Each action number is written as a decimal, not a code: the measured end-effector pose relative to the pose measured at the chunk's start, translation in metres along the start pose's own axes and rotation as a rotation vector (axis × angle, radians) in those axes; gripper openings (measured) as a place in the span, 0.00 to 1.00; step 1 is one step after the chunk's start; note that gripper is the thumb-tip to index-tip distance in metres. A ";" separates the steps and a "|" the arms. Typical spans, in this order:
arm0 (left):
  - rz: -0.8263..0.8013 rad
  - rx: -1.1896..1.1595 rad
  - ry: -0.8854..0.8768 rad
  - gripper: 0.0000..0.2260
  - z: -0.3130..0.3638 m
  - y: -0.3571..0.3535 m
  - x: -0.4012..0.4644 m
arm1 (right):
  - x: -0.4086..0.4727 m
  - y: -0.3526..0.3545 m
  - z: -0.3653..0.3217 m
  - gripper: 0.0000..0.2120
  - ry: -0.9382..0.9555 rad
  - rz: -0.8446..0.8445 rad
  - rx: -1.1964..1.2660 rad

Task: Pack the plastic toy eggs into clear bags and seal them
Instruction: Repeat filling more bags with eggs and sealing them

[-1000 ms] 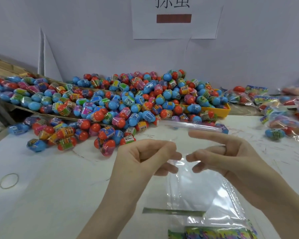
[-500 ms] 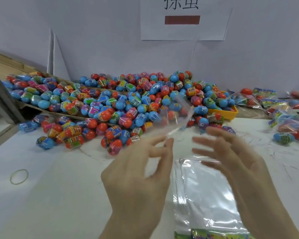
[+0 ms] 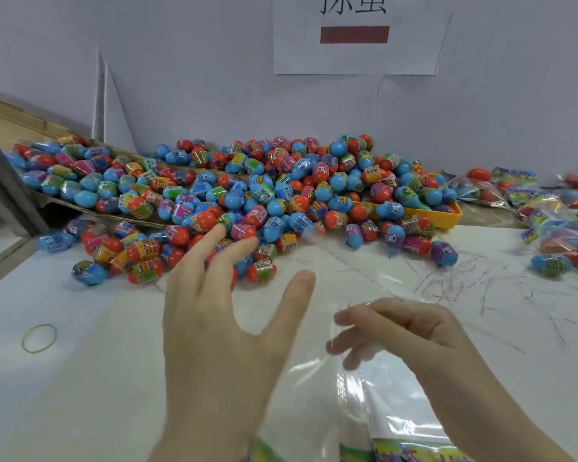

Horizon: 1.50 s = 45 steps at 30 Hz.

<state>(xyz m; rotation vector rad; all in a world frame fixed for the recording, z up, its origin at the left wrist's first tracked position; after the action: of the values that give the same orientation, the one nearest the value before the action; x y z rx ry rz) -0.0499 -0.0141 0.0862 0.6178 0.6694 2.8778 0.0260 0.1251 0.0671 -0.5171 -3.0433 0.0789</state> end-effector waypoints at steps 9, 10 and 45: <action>-0.535 -0.539 0.483 0.11 -0.043 -0.017 0.004 | 0.018 -0.004 0.007 0.13 -0.065 -0.186 -0.138; -0.493 -0.554 0.512 0.11 -0.051 -0.016 0.003 | 0.028 -0.002 0.005 0.15 -0.048 -0.159 -0.158; -0.470 -0.642 0.319 0.10 -0.028 -0.027 -0.001 | 0.042 -0.001 -0.048 0.17 0.490 -0.360 -0.922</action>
<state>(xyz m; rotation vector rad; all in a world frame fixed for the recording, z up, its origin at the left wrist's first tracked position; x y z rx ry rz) -0.0603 -0.0010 0.0505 -0.0823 -0.1034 2.5242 -0.0106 0.1398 0.1165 0.0238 -2.4604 -1.2785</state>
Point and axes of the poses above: each hand's wrist, its own x-axis towards the middle knuckle, its own y-axis out of the back of the hand, z = x × y, the point moved 5 cm from there along x, towards the middle knuckle, and after that the axes turned 4 degrees about y, right-handed, at the moved point
